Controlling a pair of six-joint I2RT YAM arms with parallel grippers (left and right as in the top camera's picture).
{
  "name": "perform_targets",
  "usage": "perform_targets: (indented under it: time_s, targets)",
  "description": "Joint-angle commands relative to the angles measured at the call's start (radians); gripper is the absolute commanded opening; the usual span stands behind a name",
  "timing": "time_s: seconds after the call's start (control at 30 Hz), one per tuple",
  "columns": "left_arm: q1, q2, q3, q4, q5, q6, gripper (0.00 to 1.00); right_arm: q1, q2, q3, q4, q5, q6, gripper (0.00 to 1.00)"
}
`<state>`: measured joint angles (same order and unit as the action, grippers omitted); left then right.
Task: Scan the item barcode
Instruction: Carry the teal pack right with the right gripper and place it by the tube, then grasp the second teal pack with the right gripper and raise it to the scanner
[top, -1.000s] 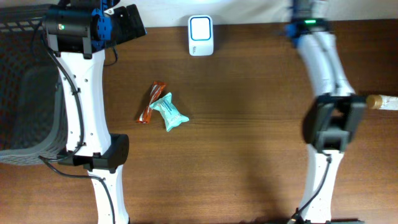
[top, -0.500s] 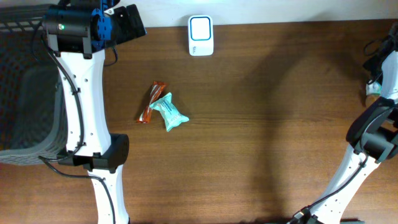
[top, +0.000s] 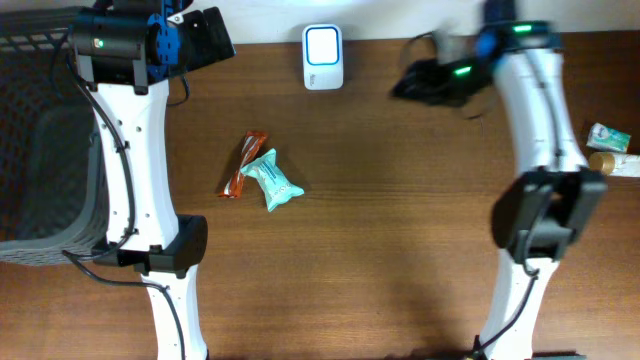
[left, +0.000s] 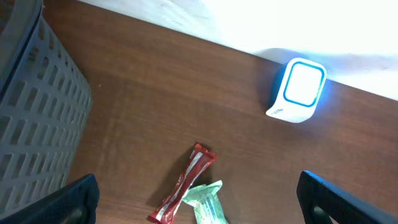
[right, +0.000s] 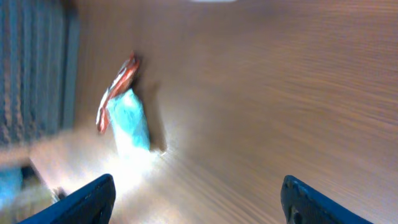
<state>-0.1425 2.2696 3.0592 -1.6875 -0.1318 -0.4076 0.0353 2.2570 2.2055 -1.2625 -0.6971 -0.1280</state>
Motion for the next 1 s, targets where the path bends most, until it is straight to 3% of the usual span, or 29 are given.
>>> perform_targets:
  time_s: [0.0, 0.1, 0.2, 0.27, 0.37, 0.53, 0.77, 0.87, 0.97]
  targets:
    - [0.002, 0.004, 0.002, 0.0, -0.007, 0.013, 0.99, 0.161, 0.02, -0.102, 0.091, 0.024, -0.101, 0.83]
    - [0.002, 0.004, 0.002, 0.0, -0.007, 0.012, 0.99, 0.308, 0.024, -0.248, 0.277, 0.021, -0.065, 0.73]
    - [0.002, 0.004, 0.002, 0.0, -0.007, 0.013, 0.99, 0.424, 0.024, -0.308, 0.367, 0.051, -0.066, 0.7]
    - [0.002, 0.004, 0.002, 0.0, -0.007, 0.012, 0.99, 0.49, 0.024, -0.319, 0.419, 0.157, -0.047, 0.66]
    - [0.002, 0.004, 0.002, 0.0, -0.007, 0.013, 0.99, 0.575, 0.024, -0.348, 0.555, 0.426, 0.137, 0.66]
    - [0.002, 0.004, 0.002, 0.0, -0.007, 0.013, 0.99, 0.62, 0.028, -0.426, 0.722, 0.518, 0.253, 0.65]
    - [0.002, 0.004, 0.002, 0.0, -0.007, 0.013, 0.99, 0.62, 0.037, -0.481, 0.746, 0.478, 0.279, 0.51]
    - [0.002, 0.004, 0.002, 0.0, -0.007, 0.013, 0.99, 0.616, 0.035, -0.472, 0.721, 0.626, 0.334, 0.41]
    - [0.002, 0.004, 0.002, 0.0, -0.007, 0.013, 0.99, 0.6, 0.017, -0.42, 0.657, 0.654, 0.347, 0.14]
